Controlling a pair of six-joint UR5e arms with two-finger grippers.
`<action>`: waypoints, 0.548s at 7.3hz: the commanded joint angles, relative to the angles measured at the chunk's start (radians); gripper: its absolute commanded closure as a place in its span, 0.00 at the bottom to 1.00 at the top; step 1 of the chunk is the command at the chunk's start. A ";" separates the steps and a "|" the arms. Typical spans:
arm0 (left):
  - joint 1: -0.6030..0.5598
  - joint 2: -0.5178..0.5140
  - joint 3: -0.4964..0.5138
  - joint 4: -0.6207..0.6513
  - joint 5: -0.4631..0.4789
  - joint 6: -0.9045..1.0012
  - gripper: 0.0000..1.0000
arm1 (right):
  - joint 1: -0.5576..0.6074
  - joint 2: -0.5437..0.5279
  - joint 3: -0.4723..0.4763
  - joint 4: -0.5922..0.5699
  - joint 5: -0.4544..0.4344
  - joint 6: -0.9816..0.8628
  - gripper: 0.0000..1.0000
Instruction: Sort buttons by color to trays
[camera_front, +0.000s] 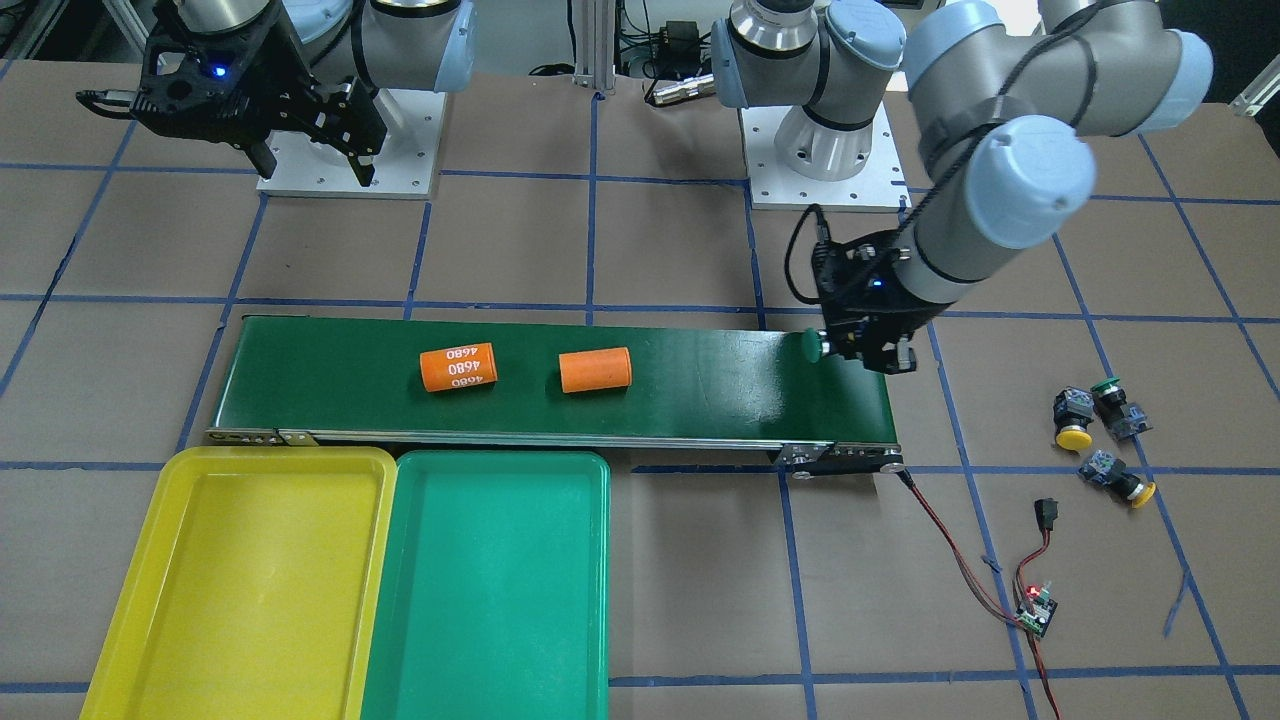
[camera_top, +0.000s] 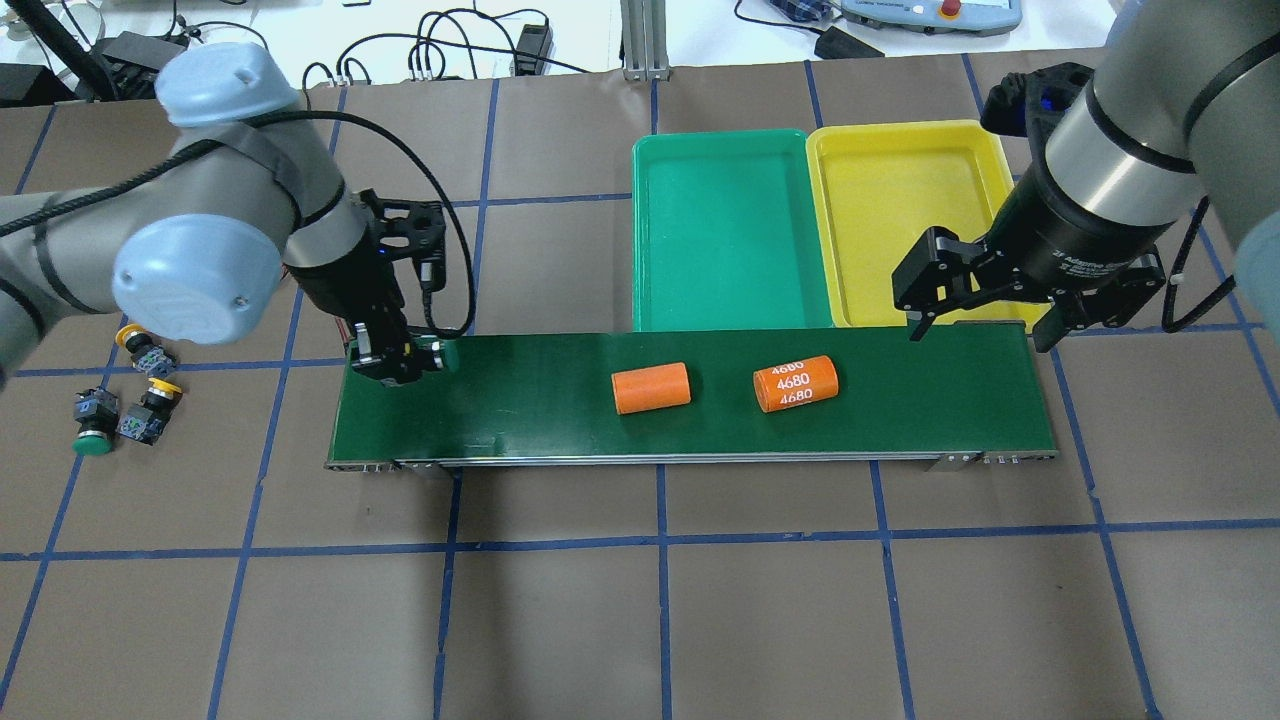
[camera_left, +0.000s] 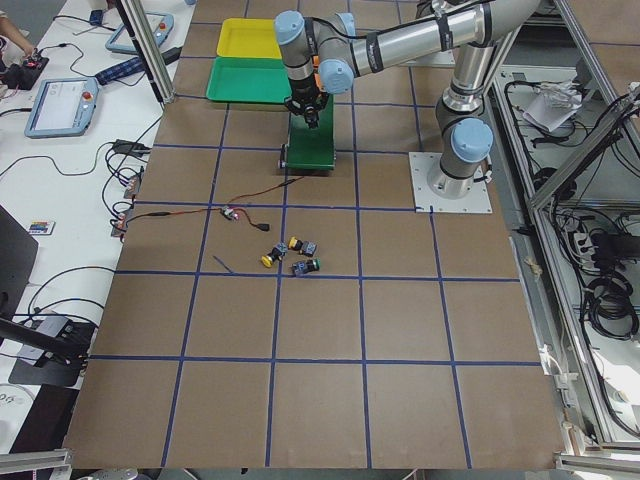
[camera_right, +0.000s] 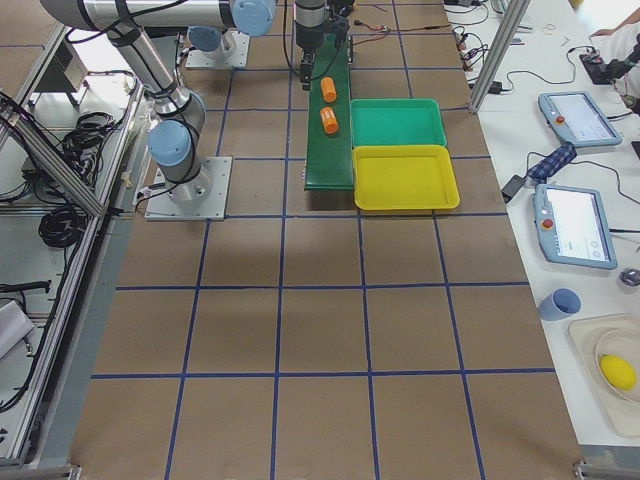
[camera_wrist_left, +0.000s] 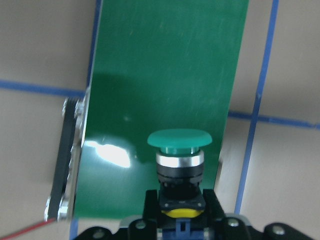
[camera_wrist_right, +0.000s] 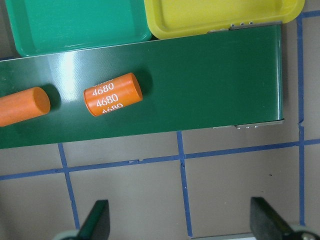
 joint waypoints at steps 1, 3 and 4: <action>-0.094 -0.024 -0.143 0.233 -0.022 -0.128 0.69 | -0.001 0.000 0.000 -0.007 -0.002 -0.001 0.00; -0.088 -0.001 -0.188 0.303 -0.017 -0.119 0.10 | -0.001 0.011 0.000 -0.020 0.003 -0.008 0.00; -0.077 0.016 -0.181 0.290 -0.014 -0.119 0.00 | -0.003 0.018 -0.002 -0.023 0.002 -0.010 0.00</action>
